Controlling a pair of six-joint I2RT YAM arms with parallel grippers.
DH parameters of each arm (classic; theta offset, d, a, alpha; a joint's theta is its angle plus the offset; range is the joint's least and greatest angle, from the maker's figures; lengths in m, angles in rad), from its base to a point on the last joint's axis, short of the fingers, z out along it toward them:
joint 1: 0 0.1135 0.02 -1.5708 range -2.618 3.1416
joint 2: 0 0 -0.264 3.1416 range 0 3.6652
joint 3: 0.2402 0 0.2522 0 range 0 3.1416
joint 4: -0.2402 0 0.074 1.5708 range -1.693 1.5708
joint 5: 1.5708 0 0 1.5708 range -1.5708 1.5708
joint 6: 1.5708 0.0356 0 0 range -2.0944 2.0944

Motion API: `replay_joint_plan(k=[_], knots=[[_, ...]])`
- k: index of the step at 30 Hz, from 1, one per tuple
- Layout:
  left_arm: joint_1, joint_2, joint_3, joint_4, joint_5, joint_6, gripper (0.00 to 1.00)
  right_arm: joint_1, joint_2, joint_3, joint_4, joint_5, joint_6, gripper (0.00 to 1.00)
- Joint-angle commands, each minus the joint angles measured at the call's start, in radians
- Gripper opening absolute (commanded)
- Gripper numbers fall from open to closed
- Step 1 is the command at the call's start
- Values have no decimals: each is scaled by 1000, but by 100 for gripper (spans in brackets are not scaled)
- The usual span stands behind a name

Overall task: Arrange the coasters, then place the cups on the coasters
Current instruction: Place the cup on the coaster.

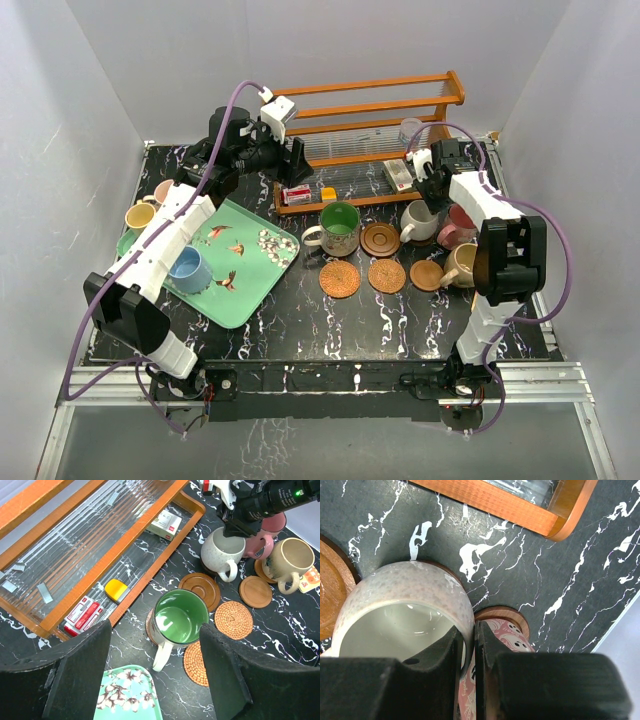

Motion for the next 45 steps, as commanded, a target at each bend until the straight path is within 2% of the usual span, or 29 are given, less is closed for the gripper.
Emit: replay_joint_plan(k=[1, 45], knots=[[10, -42, -17, 14, 33, -5, 70, -9, -45, 60, 38, 8, -21, 0], [24, -43, -31, 28, 77, -24, 73, -4, -16, -7, -2, -2, -75, 0]])
